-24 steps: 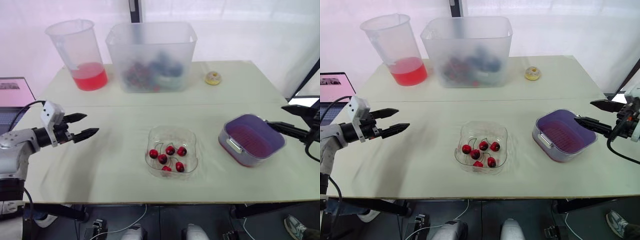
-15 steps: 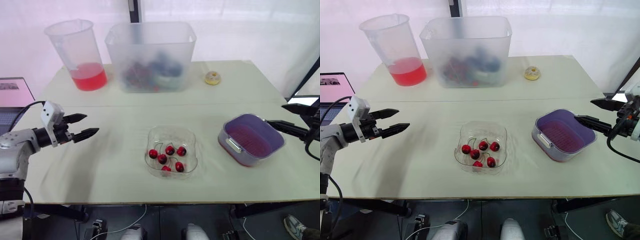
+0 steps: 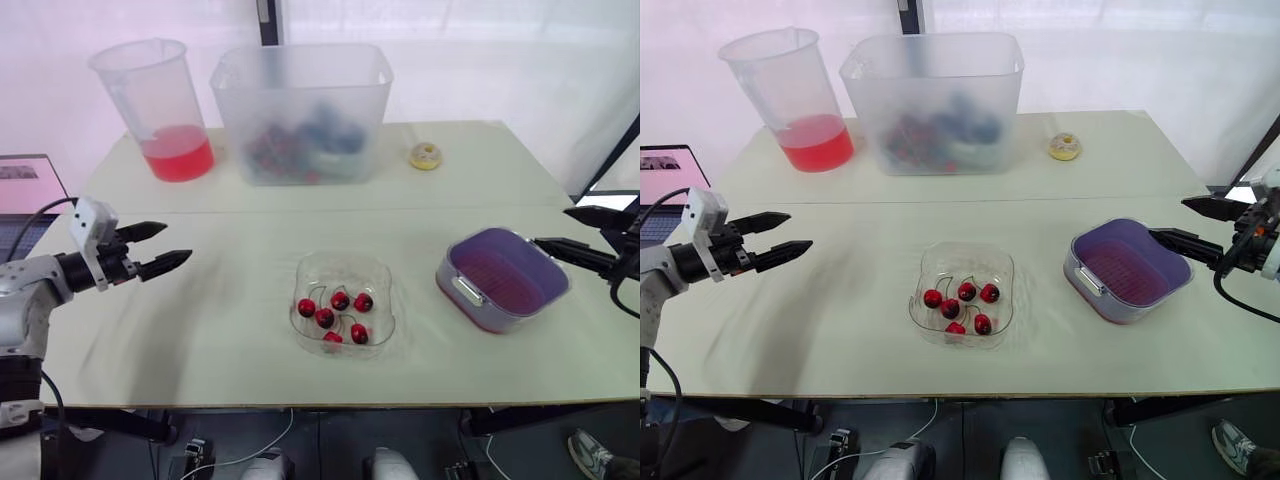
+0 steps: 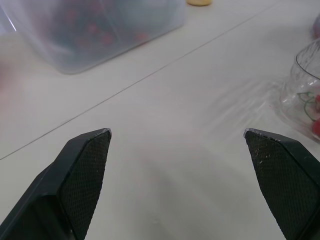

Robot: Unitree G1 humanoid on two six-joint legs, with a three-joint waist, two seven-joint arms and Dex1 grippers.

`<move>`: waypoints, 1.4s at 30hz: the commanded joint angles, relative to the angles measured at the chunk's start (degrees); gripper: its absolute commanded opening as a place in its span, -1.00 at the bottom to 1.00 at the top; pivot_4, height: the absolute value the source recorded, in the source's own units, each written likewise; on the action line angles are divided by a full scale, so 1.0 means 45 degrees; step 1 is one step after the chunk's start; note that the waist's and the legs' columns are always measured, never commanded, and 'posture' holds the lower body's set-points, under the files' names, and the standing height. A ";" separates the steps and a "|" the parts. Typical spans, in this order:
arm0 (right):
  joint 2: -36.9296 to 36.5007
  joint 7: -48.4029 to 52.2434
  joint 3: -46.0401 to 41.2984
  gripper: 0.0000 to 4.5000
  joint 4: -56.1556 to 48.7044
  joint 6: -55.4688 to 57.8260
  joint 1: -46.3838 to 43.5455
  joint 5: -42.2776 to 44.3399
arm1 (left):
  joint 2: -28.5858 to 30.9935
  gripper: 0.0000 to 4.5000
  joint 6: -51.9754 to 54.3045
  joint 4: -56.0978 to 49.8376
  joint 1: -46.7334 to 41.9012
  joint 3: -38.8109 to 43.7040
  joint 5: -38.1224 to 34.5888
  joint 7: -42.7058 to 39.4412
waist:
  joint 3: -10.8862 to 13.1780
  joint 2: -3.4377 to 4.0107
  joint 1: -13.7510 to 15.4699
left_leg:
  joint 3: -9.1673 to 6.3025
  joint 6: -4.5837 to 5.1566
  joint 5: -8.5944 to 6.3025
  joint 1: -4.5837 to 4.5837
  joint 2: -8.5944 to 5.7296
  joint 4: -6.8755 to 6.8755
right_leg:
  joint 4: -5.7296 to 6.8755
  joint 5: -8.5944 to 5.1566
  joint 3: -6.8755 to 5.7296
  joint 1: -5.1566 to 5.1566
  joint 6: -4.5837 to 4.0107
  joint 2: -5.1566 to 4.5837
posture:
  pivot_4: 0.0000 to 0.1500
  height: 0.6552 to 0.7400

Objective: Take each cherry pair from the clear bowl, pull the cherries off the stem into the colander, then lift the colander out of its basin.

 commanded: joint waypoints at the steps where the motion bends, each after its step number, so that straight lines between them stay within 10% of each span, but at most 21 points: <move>1: -0.0219 -0.0121 -0.0449 1.00 -0.0641 0.0112 -0.0301 0.0369 | 0.0255 0.99 0.0110 -0.0333 -0.0163 0.0376 -0.0235 0.0001 | 0.0000 0.0000 -0.0005 | 0.0000 0.0000 0.0000 0.0000 -0.0001 0.0000 | 0.0000 0.0000 0.0000 0.0000 0.0000 0.0000 | 1.00 1.00; 13: -0.1190 0.0110 0.1514 1.00 -0.5047 0.2969 -0.0612 0.2378 | 0.1002 0.99 0.2626 -0.3059 -0.1301 -0.1762 -0.1200 -0.2767 | 0.0007 0.0009 -0.0007 | -0.0006 0.0000 0.0000 -0.0011 0.0001 0.0001 | -0.0001 0.0000 -0.0001 -0.0005 0.0000 0.0000 | 1.00 1.00; 20: -0.0312 -0.3144 0.5099 1.00 -0.8162 0.4987 -0.4284 0.2560 | 0.0582 0.99 0.3953 -0.6314 -0.1642 -0.2697 -0.2450 -0.2851 | 0.0015 0.0015 -0.0013 | -0.0006 0.0000 0.0000 -0.0034 0.0016 -0.0005 | 0.0004 0.0000 0.0011 -0.0046 0.0000 0.0005 | 1.00 1.00; 36: 0.2957 -0.4412 1.4490 1.00 -0.6021 1.1394 -1.2629 0.0344 | -0.0014 0.99 0.3112 -0.6824 -0.0557 -0.2472 -0.2140 -0.1696 | 0.0022 0.0015 -0.0010 | -0.0008 -0.0002 0.0001 -0.0048 0.0012 -0.0021 | 0.0009 0.0000 0.0042 -0.0095 -0.0001 0.0009 | 1.00 1.00; 40: 0.3512 -0.4483 1.5910 0.17 -0.5693 1.1331 -1.2809 -0.0297 | -0.0167 1.00 0.3372 -0.7357 -0.0172 -0.2172 -0.2604 -0.1352 | 0.0020 0.0010 0.0001 | -0.0024 -0.0002 0.0001 -0.0064 0.0000 -0.0004 | 0.0009 0.0000 0.0038 -0.0094 -0.0001 -0.0006 | 1.00 1.00; 42: 0.3629 -0.4550 1.6556 0.17 -0.5606 1.1401 -1.2866 -0.0602 | -0.0165 1.00 0.3586 -0.7513 -0.0046 -0.1978 -0.2900 -0.1185 | 0.0020 0.0010 -0.0013 | -0.0024 -0.0003 0.0001 -0.0068 0.0000 -0.0003 | 0.0015 0.0000 0.0040 -0.0103 0.0000 -0.0008 | 1.00 1.00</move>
